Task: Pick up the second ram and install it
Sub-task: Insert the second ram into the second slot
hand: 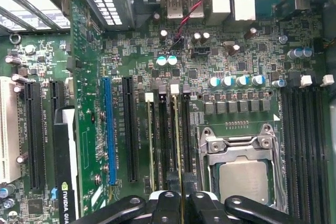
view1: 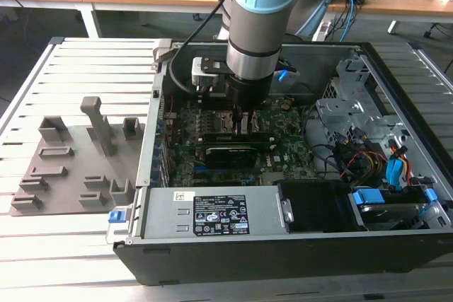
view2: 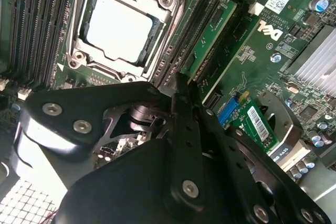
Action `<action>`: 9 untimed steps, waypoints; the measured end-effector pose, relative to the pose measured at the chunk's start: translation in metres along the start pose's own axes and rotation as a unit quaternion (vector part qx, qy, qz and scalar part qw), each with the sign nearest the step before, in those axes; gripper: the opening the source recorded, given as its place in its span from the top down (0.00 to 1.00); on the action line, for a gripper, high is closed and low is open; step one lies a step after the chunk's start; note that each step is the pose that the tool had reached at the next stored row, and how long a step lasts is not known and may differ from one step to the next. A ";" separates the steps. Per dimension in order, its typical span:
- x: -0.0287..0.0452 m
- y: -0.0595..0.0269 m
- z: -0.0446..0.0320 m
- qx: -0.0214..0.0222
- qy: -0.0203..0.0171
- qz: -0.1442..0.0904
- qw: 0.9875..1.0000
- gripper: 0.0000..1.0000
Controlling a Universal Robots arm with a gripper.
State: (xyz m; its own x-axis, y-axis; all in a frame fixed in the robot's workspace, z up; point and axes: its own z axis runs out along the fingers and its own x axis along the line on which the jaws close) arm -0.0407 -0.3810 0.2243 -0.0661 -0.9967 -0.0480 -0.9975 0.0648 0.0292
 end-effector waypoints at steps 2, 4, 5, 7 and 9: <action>-0.0001 -0.0002 0.0001 0.000 0.000 0.000 1.000 0.87; -0.0002 -0.0002 -0.0014 0.000 0.000 0.000 1.000 0.79; -0.0013 0.0001 -0.0134 0.000 0.000 0.000 1.000 0.79; -0.0054 0.0009 -0.0301 0.000 0.003 0.000 1.000 0.79; -0.0117 0.0018 -0.0506 0.001 0.012 0.000 1.000 0.80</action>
State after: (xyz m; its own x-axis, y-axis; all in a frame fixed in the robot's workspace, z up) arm -0.0404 -0.3717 0.2754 -0.0658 -0.9976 -0.0234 -0.9975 0.0652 0.0275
